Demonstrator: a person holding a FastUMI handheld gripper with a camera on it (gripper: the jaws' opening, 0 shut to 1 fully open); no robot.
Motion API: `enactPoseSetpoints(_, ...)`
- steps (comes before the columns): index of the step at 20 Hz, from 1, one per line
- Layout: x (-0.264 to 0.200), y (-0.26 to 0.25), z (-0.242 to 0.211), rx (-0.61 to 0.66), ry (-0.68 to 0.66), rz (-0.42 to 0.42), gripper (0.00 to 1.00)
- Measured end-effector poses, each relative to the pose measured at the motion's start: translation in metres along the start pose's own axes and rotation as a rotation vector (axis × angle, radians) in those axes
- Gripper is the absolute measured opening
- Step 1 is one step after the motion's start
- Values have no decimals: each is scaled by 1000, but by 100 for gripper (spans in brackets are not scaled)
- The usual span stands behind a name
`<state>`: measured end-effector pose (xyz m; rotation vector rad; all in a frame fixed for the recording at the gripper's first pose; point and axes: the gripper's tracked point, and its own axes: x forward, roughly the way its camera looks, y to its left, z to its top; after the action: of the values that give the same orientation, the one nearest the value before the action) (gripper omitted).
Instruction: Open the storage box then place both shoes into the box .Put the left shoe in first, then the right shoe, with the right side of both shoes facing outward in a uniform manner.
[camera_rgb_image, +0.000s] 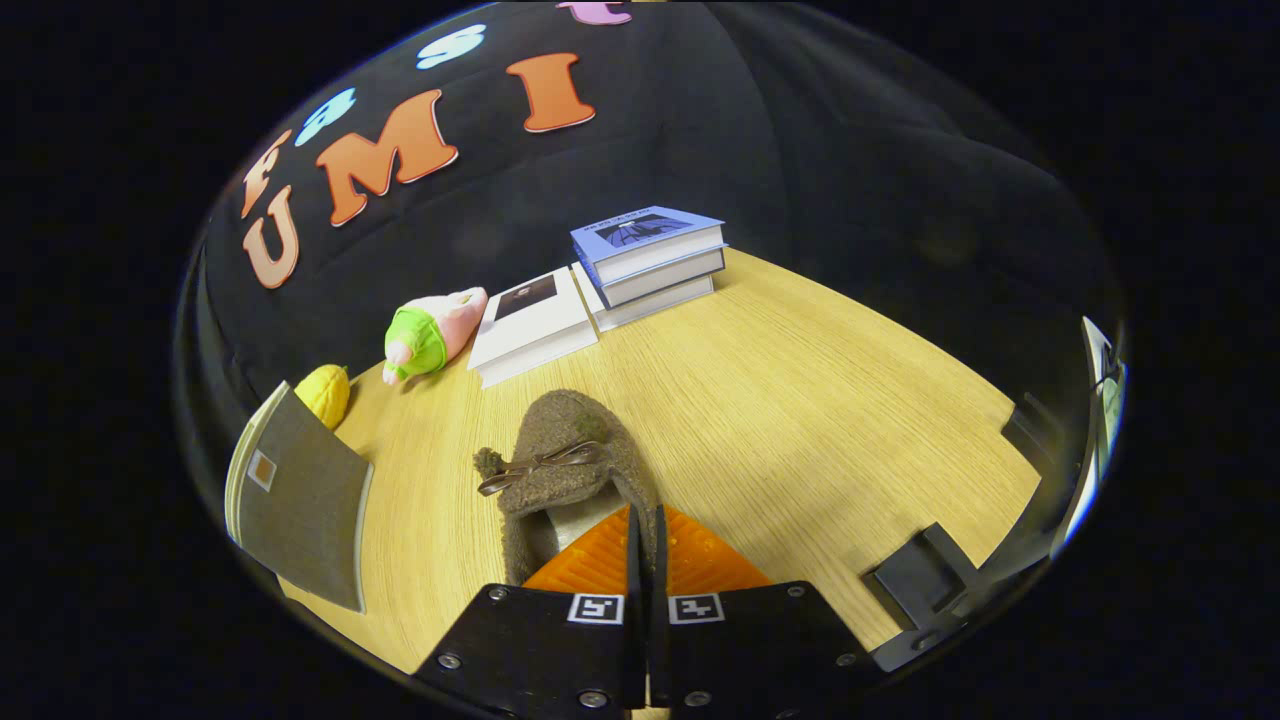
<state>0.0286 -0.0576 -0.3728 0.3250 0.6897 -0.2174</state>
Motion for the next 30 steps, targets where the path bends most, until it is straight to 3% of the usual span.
enactPoseSetpoints(4,-28,4,15,-16,-40,-17,1)
enactPoseSetpoints(10,-61,62,45,-26,-97,33,1)
enactPoseSetpoints(21,-125,239,74,-67,-134,189,1)
enactPoseSetpoints(30,-141,370,37,-34,-57,315,1)
